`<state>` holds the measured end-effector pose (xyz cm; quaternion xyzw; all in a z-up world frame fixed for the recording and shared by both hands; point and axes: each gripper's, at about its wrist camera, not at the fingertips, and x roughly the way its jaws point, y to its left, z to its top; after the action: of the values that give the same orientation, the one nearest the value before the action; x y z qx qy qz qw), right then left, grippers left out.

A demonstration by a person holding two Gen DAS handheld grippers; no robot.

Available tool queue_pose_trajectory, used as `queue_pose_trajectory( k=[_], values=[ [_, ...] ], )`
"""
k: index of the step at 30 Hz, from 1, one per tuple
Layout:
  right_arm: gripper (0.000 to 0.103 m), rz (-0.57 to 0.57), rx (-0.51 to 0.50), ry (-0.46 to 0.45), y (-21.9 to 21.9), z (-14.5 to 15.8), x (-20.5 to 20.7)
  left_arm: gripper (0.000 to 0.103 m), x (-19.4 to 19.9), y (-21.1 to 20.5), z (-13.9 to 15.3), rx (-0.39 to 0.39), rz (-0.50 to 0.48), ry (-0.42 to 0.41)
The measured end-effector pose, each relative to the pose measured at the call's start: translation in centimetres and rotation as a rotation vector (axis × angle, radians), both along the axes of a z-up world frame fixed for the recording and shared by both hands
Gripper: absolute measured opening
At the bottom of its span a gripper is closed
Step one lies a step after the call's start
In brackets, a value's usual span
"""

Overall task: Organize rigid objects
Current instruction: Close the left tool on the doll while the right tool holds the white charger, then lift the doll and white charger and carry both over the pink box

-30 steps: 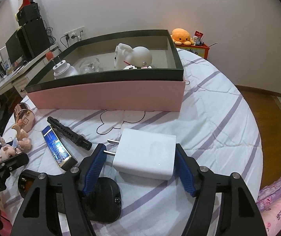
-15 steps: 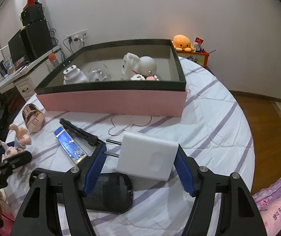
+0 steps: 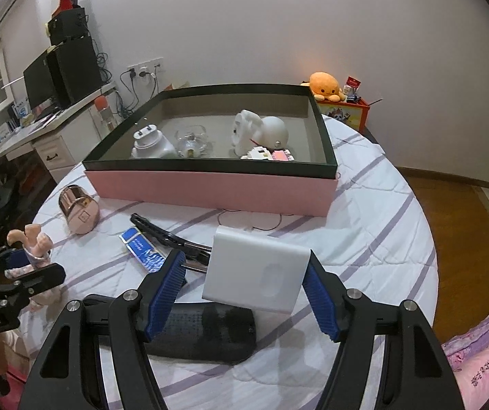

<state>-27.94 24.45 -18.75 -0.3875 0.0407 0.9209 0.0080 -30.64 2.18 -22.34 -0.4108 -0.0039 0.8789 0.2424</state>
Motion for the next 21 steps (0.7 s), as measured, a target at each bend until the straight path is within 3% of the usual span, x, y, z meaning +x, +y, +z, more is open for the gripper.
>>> queue_pose_trajectory(
  k=[21],
  values=[
    [0.069,0.018,-0.001,0.01,-1.0,0.7,0.3,0.065,0.6,-0.6,1.1,0.02,-0.019,0.013]
  ],
)
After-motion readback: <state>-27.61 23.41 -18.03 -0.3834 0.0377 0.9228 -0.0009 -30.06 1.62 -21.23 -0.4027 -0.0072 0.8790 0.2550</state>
